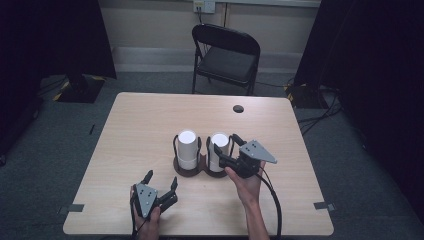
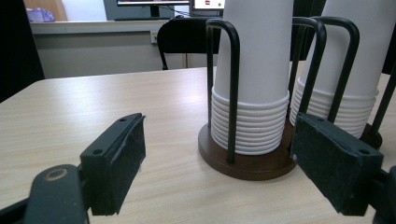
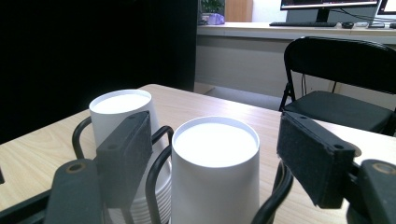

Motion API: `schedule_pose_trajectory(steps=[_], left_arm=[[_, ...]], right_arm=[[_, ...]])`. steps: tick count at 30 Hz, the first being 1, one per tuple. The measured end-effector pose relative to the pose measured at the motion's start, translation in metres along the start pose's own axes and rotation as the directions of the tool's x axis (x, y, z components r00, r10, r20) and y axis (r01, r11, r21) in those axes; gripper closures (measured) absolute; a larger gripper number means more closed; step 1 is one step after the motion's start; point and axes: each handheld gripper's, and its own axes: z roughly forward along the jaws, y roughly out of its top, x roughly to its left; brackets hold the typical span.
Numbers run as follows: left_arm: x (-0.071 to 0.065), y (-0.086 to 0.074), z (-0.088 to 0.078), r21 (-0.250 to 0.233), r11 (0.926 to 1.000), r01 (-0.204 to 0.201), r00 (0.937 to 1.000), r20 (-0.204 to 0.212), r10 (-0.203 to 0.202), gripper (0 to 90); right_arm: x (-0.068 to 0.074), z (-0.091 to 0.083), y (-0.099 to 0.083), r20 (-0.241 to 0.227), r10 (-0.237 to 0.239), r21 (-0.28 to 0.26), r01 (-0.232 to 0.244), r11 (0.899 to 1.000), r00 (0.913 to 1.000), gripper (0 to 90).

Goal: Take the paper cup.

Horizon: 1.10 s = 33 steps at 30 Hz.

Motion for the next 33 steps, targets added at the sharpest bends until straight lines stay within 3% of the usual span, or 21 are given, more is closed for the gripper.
schedule_pose_trajectory(steps=[7, 14, 19, 20, 23, 26, 33], left_arm=[[0.0, 0.0, 0.0, 0.0, 1.0, 0.0, 1.0, 0.001, 0.0, 17.7], [0.0, 0.0, 0.0, -0.001, 1.0, 0.001, 1.0, 0.002, -0.001, 17.7], [0.001, 0.0, 0.0, 0.001, 1.0, 0.003, 1.0, 0.003, -0.003, 17.6], [0.002, 0.001, 0.002, 0.019, 0.9995, 0.026, 0.9996, -0.015, -0.026, 17.7], [0.003, 0.001, 0.002, 0.02, 0.9989, 0.042, 0.9984, -0.039, -0.041, 18.0], [0.002, 0.0, 0.002, 0.01, 0.9995, 0.03, 0.9994, -0.016, -0.03, 18.0], [0.002, 0.0, 0.001, 0.002, 0.9997, 0.024, 0.9996, -0.016, -0.024, 18.0]], right_arm=[[-0.002, 0.013, 0.001, -0.01, -0.01, 0.015, 0.01, 1.0, 0.9999, 27.2], [-0.003, 0.028, -0.002, -0.019, -0.032, 0.066, 0.033, 0.997, 0.9993, 29.3], [-0.003, 0.032, -0.005, -0.017, -0.035, 0.078, 0.036, 0.996, 0.9992, 31.9], [-0.002, 0.033, -0.006, -0.019, -0.044, 0.076, 0.045, 0.996, 0.9989, 32.1], [-0.001, 0.035, -0.006, -0.021, -0.049, 0.076, 0.051, 0.996, 0.9986, 32.2], [-0.001, 0.035, -0.007, -0.018, -0.06, 0.086, 0.061, 0.994, 0.998, 32.8], [-0.002, 0.038, -0.007, -0.016, -0.056, 0.097, 0.057, 0.994, 0.9983, 32.2]])
